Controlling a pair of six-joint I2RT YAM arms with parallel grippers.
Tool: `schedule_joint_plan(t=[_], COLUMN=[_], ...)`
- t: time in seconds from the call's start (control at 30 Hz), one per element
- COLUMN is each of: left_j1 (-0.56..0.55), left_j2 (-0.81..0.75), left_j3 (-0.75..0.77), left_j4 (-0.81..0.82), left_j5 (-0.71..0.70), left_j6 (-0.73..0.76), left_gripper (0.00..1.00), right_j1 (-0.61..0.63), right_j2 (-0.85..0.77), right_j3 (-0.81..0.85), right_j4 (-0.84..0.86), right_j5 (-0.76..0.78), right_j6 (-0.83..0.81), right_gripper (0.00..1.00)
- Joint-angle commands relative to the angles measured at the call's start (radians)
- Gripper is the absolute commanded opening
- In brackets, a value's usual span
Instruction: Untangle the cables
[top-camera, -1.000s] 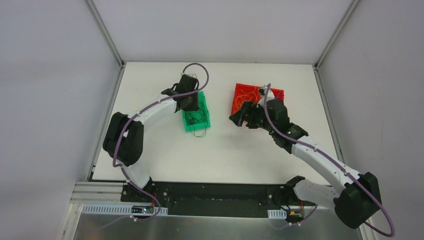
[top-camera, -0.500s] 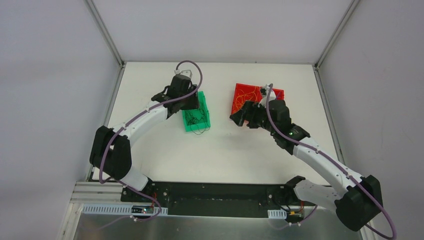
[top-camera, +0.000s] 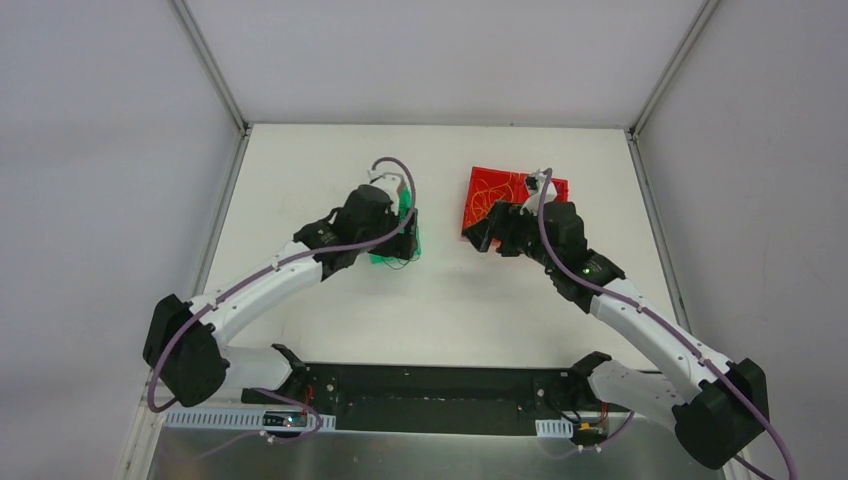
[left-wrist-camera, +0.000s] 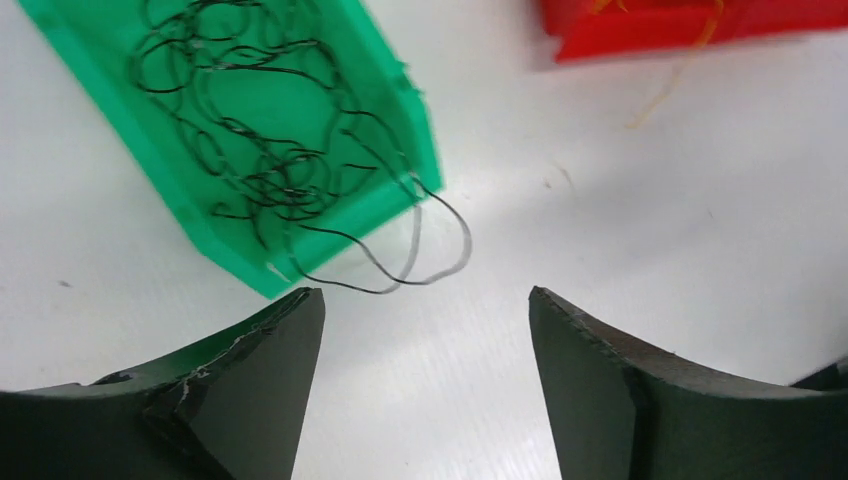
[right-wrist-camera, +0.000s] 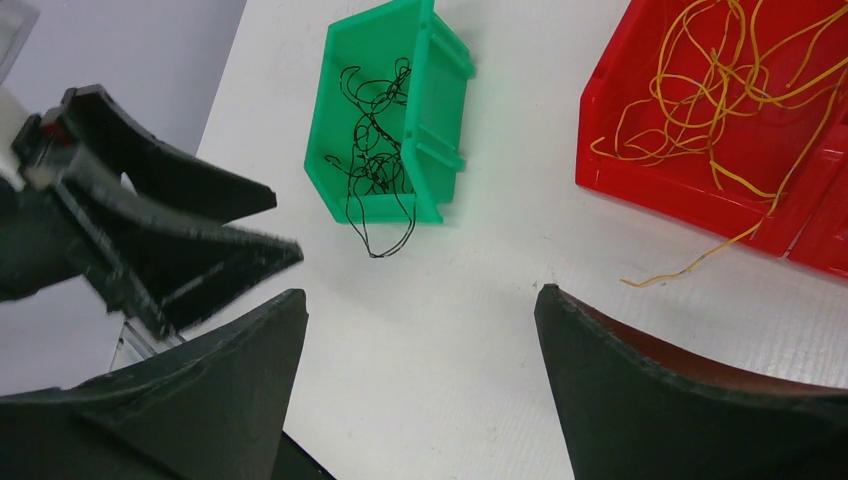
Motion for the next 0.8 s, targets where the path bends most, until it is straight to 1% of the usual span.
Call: schedule_joint_plan(t=[0.0,0.13,0.2,0.27,0.37,0.43,0.53,0.6,0.7,0.77], left_j1=[-0.164,-0.246,-0.283,-0.318,-0.356,-0.373,-0.377,-0.375,-0.369,-0.363], left_j2=[-0.066,-0.01,0.051,0.157,0.291,0.353,0.391,0.404,0.424,0.429], left_j3=[-0.013,-0.011,0.029,0.082,0.162,0.199,0.222,0.231,0.244,0.246], left_j4=[-0.036,-0.054,-0.064,-0.088,-0.129,-0.146,-0.147,-0.147,-0.148,-0.148], left_j5=[-0.109,-0.211,-0.259,-0.335,-0.441,-0.508,-0.533,-0.555,-0.598,-0.594], left_j6=[0.202,0.351,0.405,0.445,0.486,0.499,0.506,0.506,0.499,0.491], left_gripper=[0.78,0.75,0.74,0.72,0.67,0.66,0.65,0.61,0.49,0.42], right_j1=[-0.001,0.0,-0.001,0.0,-0.001,-0.001,-0.001,0.0,-0.001,-0.001], right_j2=[-0.028,-0.028,-0.026,-0.027,-0.03,-0.031,-0.035,-0.035,-0.034,-0.034], right_j3=[0.0,0.0,0.0,0.0,0.0,-0.002,-0.002,-0.001,-0.002,-0.001], right_j4=[0.021,0.021,0.021,0.021,0.021,0.02,0.02,0.02,0.02,0.02], right_j5=[0.016,0.019,0.021,0.02,0.021,0.022,0.02,0.02,0.018,0.019], right_j6=[-0.004,-0.004,-0.004,-0.004,-0.004,-0.004,-0.004,-0.003,-0.002,-0.002], right_gripper=[0.88,0.88,0.88,0.88,0.88,0.88,0.89,0.88,0.89,0.89])
